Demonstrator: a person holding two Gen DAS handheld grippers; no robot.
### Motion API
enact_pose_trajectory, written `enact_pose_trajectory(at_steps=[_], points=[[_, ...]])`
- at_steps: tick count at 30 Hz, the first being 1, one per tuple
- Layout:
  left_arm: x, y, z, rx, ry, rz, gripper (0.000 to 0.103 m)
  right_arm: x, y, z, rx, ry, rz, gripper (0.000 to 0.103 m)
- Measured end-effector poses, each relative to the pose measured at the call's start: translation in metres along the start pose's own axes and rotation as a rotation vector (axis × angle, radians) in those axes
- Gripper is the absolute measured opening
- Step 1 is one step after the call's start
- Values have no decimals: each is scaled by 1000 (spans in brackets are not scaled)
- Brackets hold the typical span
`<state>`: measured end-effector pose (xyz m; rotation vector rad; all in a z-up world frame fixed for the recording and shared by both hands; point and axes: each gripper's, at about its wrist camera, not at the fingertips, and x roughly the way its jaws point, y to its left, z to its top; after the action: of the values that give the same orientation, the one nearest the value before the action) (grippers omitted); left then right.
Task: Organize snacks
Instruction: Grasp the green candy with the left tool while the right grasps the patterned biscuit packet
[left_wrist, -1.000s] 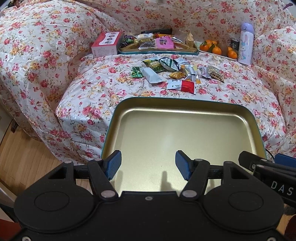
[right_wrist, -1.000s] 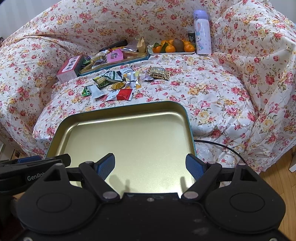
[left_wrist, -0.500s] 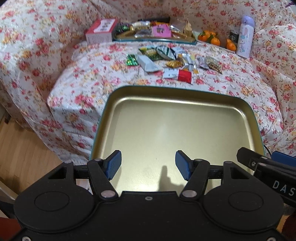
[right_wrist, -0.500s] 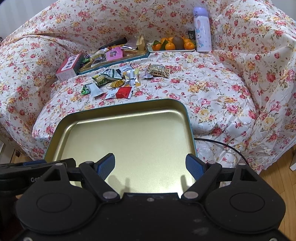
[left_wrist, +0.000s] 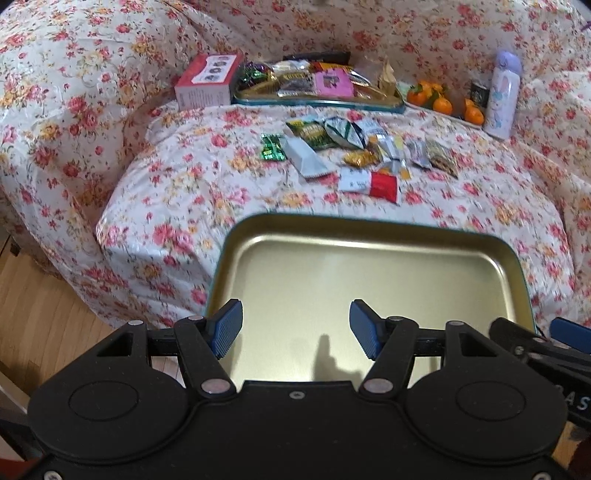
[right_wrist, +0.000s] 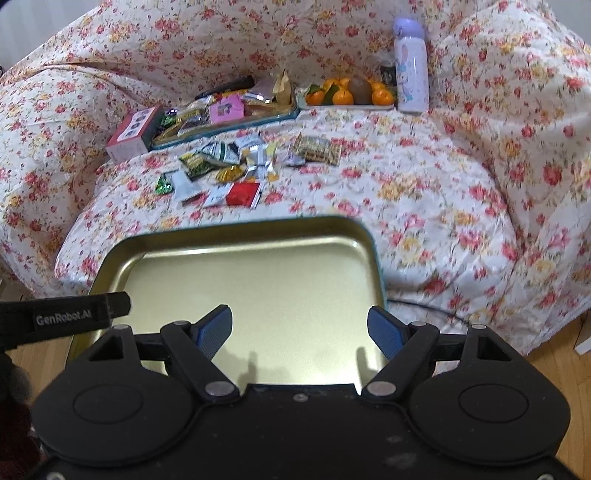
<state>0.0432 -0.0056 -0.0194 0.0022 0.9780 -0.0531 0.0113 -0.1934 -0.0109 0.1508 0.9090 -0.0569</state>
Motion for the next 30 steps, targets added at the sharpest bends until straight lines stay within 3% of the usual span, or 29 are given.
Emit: enact_pose_trajectory(at_steps=[13, 18, 25, 30], points=[[36, 15, 51, -35, -42, 24, 66, 37, -9, 57, 44, -10, 2, 81], [56, 19, 78, -16, -47, 30, 66, 58, -10, 76, 48, 16, 3, 74], [93, 30, 121, -17, -5, -11, 66, 87, -15, 103, 60, 37, 7, 74], [123, 38, 145, -21, 26, 6, 65, 106, -12, 124, 40, 37, -7, 74]])
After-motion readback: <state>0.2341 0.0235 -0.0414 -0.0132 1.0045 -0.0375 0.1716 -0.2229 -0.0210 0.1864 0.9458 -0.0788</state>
